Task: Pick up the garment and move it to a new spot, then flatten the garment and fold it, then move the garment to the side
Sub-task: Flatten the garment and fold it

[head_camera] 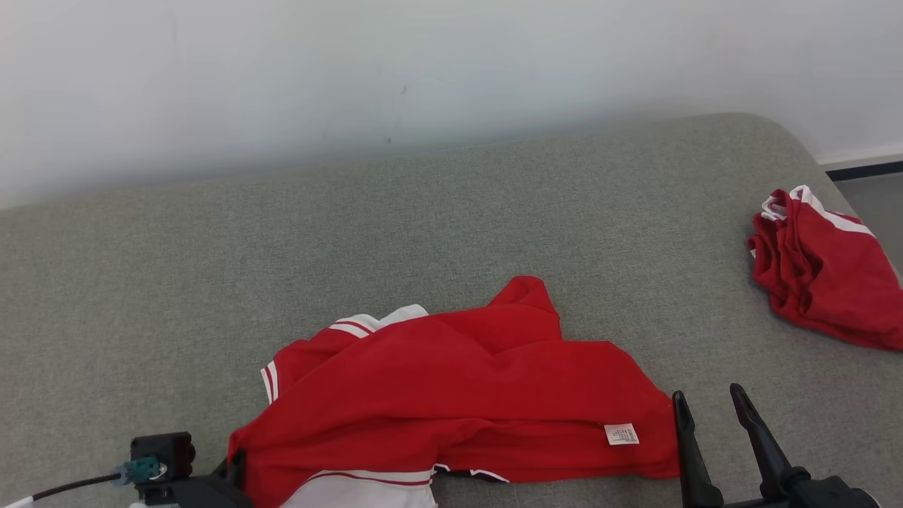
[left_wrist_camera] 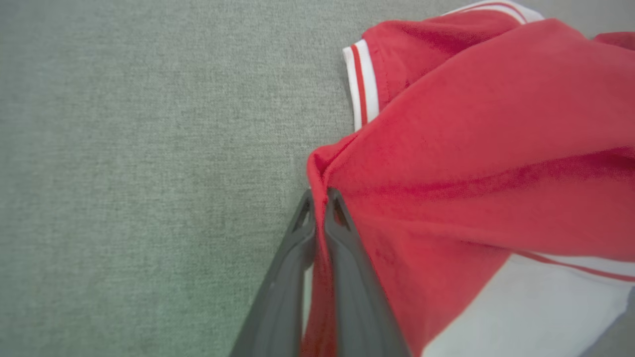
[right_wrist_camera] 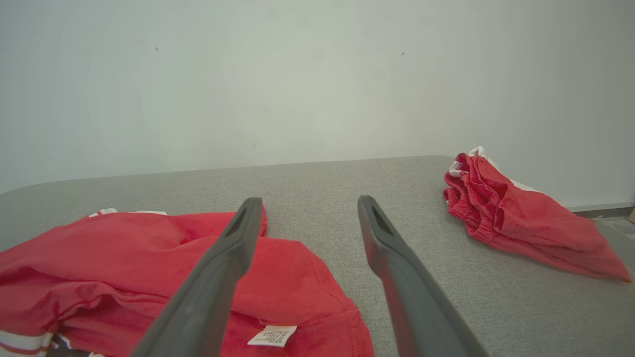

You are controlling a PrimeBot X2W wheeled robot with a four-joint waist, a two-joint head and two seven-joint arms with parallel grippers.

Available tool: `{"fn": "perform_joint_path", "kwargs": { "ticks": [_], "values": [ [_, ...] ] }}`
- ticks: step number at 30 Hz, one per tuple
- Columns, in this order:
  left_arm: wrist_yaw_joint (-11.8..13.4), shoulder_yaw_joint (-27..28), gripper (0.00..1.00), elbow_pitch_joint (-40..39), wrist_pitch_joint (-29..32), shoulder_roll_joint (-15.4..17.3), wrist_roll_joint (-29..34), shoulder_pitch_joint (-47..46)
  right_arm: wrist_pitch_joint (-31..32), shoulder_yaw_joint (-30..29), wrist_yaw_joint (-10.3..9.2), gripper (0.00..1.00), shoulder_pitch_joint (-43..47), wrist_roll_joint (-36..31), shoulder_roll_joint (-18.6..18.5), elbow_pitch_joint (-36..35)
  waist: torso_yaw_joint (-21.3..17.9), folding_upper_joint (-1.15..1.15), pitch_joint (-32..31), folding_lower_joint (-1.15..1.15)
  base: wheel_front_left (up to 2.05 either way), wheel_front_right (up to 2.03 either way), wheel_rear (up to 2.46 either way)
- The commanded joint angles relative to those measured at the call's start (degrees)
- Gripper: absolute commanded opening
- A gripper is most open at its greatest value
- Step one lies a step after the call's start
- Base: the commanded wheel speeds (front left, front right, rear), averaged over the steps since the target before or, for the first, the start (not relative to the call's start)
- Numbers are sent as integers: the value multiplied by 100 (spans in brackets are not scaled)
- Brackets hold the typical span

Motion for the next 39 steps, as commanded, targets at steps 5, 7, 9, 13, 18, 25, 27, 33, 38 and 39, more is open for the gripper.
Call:
{"fn": "perform_joint_path", "kwargs": {
  "ticks": [5, 7, 9, 13, 18, 25, 27, 33, 38, 39],
  "values": [
    [73, -9, 0, -176, -255, 171, 171, -222, -22, -23, -16, 100, -64, 33, 25, -28, -22, -1, 93, 0, 0, 0, 0],
    [104, -23, 0, -141, -451, 220, 279, -386, -22, -13, -16, 100, -93, 41, 26, -41, -8, -1, 139, 0, 0, 0, 0],
    [118, -55, 0, -31, -648, 261, 396, -597, -22, 18, -16, 100, -118, 49, 31, -45, 0, -1, 197, 0, 0, 0, 0],
    [161, -194, 0, 368, -1060, 344, 690, -1170, -22, 93, -16, 100, -194, 50, 30, -45, -42, -1, 318, 0, 0, 0, 0],
    [214, -304, 0, 1049, -1330, 528, 959, -1856, -22, 197, -16, 100, -296, 45, -42, -50, -243, -1, 501, 0, 0, 0, 0],
    [299, -405, 0, 1711, -1513, 799, 1215, -2576, -22, 230, -16, 100, -391, 77, -35, -95, -539, -1, 828, 0, 0, 0, 0],
    [321, -424, 0, 1849, -1535, 881, 1275, -2720, -22, 228, -16, 100, -422, 86, -26, -113, -585, -1, 895, 0, 0, 0, 0],
    [416, -416, 100, 2076, -1711, 885, 1259, -2846, -22, 173, -16, 100, -462, 92, -3, -129, -564, -1, 955, 0, 0, 0, 0],
    [229, -409, 100, 2086, -2021, 834, 1074, -2660, -21, 115, -16, 100, -462, 85, 13, -97, -320, -1, 781, 0, 0, 0, 0],
    [184, -388, 100, 2041, -2088, 807, 988, -2609, -22, 115, -16, 100, -465, 78, 17, -93, -269, -1, 734, 0, 0, 0, 0]
  ]
}}
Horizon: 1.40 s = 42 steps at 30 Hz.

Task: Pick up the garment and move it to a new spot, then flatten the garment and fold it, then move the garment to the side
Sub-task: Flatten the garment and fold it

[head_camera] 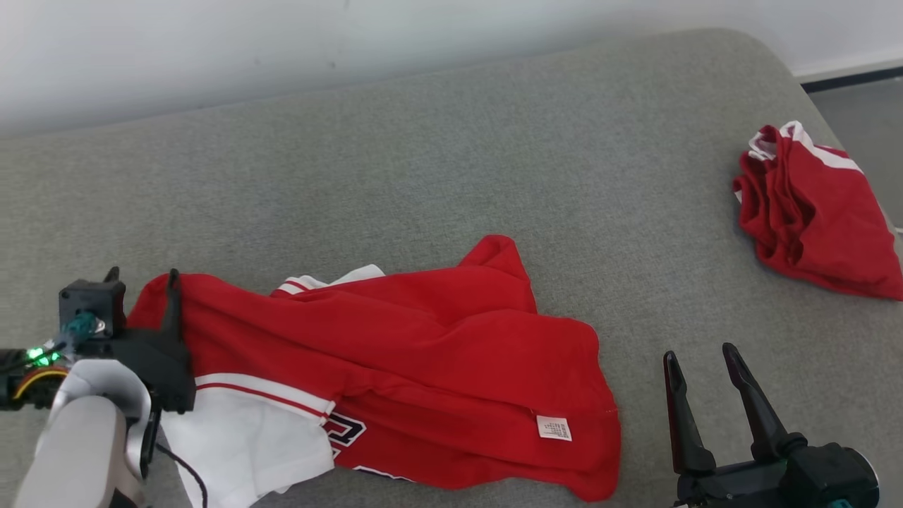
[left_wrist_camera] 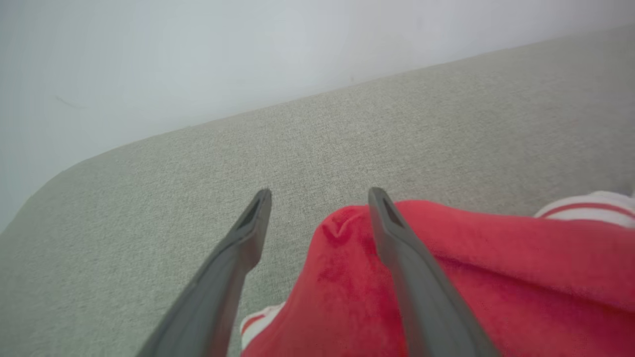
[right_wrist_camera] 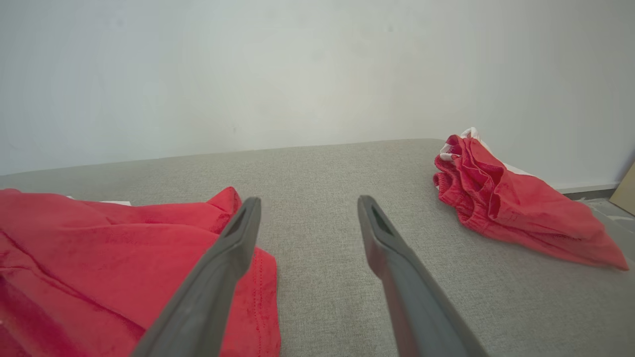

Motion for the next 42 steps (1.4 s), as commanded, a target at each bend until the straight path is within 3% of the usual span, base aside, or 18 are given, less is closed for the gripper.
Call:
{"fn": "perform_joint_path", "kwargs": {
  "ticks": [1, 8, 14, 21, 27, 35, 42],
  "values": [
    [-64, -10, 100, -44, -52, -31, -77, 143, -15, -21, -16, 100, -7, -10, 3, 11, 201, -1, -207, -1, 0, 0, 0],
    [-331, 105, 100, -637, -448, 2, -595, 773, -11, -66, -16, 100, 89, -58, -6, 121, 520, -1, -633, -1, 0, 0, 0],
    [-35, 323, 100, -1600, -879, -249, -806, 1797, -10, -143, -16, 100, 208, -31, -88, 270, 712, -1, -1013, -1, 0, 0, 0],
    [284, 530, 100, -2673, -1142, -831, -977, 3018, -10, -327, -16, 100, 342, 32, -193, 358, 899, -1, -1320, -1, 0, 0, 0],
    [417, 819, 100, -3510, -1159, -1257, -716, 3756, -9, -440, -16, 100, 411, 32, -211, 410, 1023, -1, -1494, -1, 0, 0, 0],
    [217, 940, 100, -3857, -1162, -1496, -328, 4362, -9, -406, -16, 100, 589, 50, -204, 517, 1063, -1, -1692, -1, 0, 0, 0],
    [9, 931, 100, -3610, -1163, -1544, -131, 4655, -10, -426, -16, 100, 754, 62, -252, 696, 1036, -1, -1805, -1, 0, 0, 0]
  ]
}}
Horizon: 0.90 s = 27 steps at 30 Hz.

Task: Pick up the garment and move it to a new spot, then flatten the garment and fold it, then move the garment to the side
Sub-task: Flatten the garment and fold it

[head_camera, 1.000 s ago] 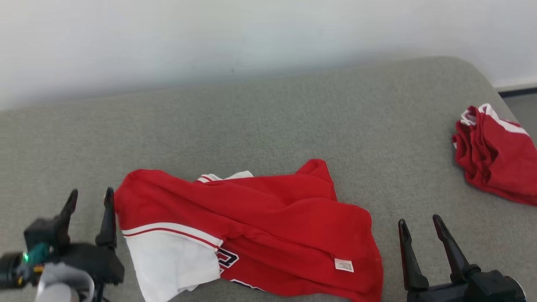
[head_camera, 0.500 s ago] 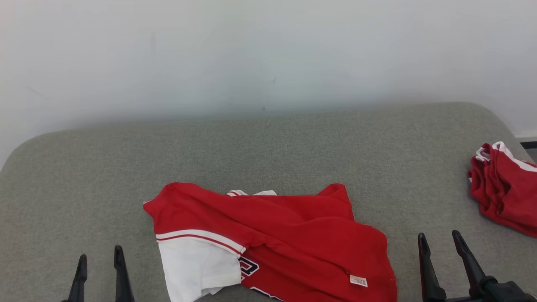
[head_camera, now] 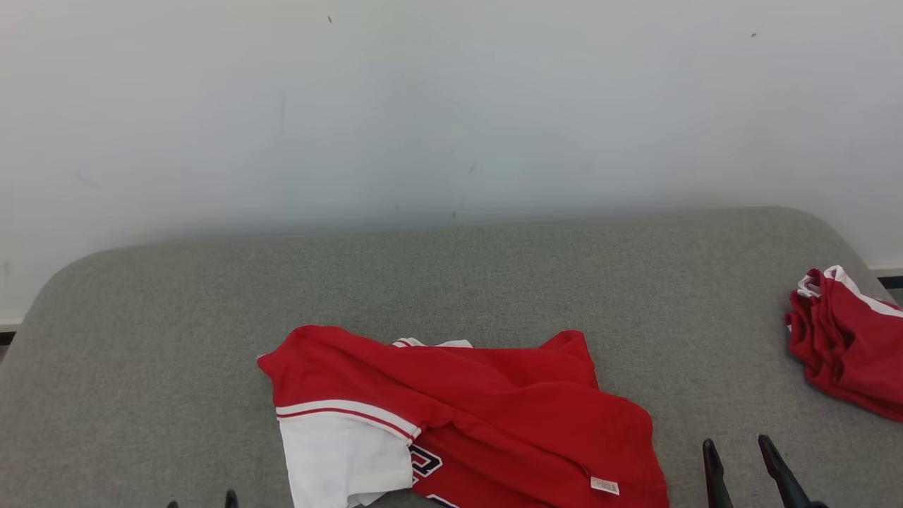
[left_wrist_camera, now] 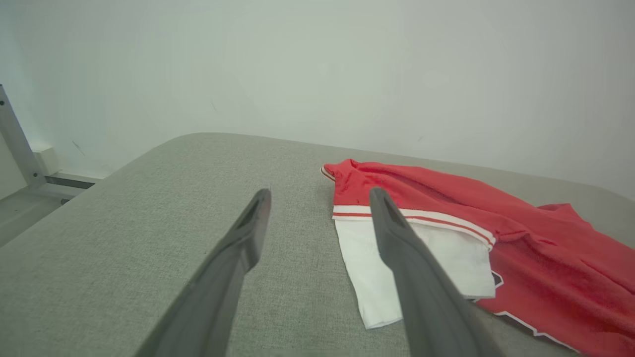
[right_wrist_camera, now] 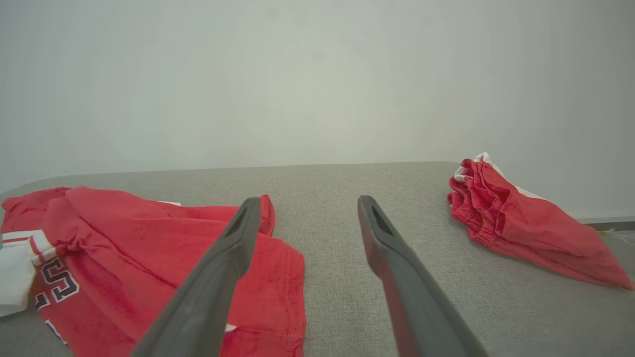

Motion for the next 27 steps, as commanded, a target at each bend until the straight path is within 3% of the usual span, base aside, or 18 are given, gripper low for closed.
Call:
{"fn": "perform_joint_path", "kwargs": {
  "ticks": [1, 11, 27],
  "values": [
    [-48, 7, 100, 95, -15, -15, 71, 98, 0, -28, -16, 100, 79, 33, -30, 74, -7, 0, -27, 1, 0, 0, 0],
    [-205, 144, 100, 724, -16, -23, 166, 87, 0, -28, -16, 100, 73, 113, -27, 600, -2, 0, -41, 1, 0, 0, 0],
    [-342, 269, 100, 935, -16, -31, 231, -73, 0, 0, -16, 100, -17, 91, 35, 630, -21, 0, 48, 1, 0, 0, 0]
  ]
}}
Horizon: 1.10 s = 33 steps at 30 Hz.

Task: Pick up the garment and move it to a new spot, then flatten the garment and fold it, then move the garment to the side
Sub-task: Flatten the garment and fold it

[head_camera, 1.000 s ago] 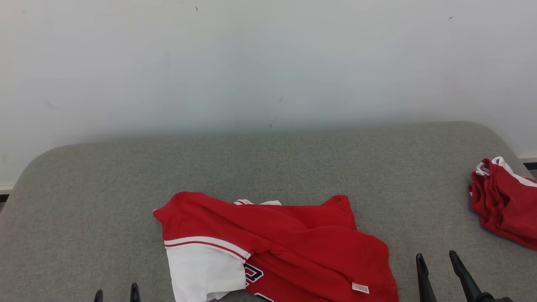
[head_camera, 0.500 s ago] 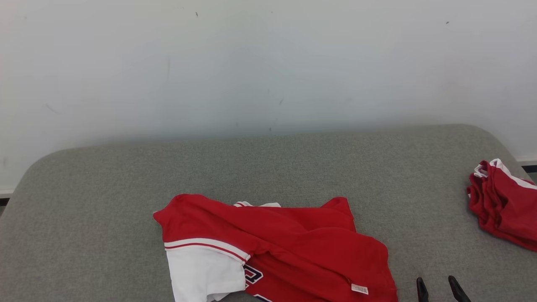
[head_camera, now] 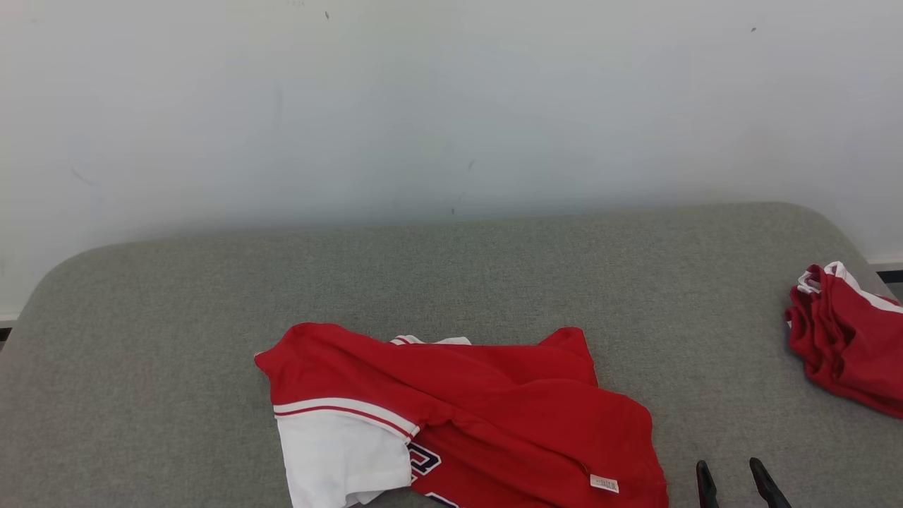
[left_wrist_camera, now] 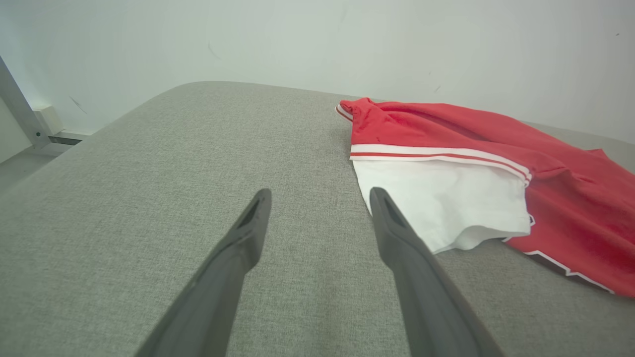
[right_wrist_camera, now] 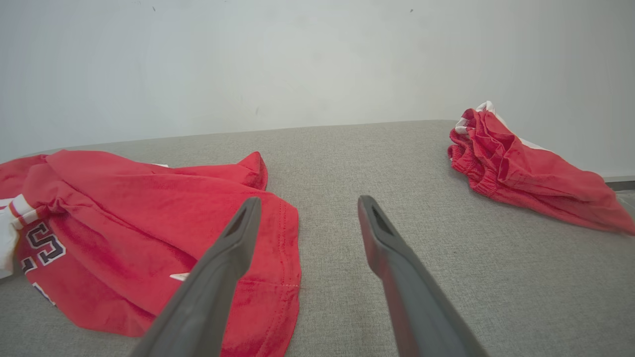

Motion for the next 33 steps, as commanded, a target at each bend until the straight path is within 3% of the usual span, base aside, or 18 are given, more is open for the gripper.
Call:
{"fn": "perform_joint_path", "kwargs": {
  "ticks": [1, 33],
  "values": [
    [-24, 15, 100, 12, -16, -13, 46, -44, 0, 1, -16, 100, -12, 12, 15, -12, 1, 0, 6, 0, 0, 0, 0],
    [-90, -45, 100, 152, -16, -16, 72, -215, 1, -7, -16, 100, -79, -49, 73, -95, -22, 0, 101, 0, 0, 0, 0]
  ]
}}
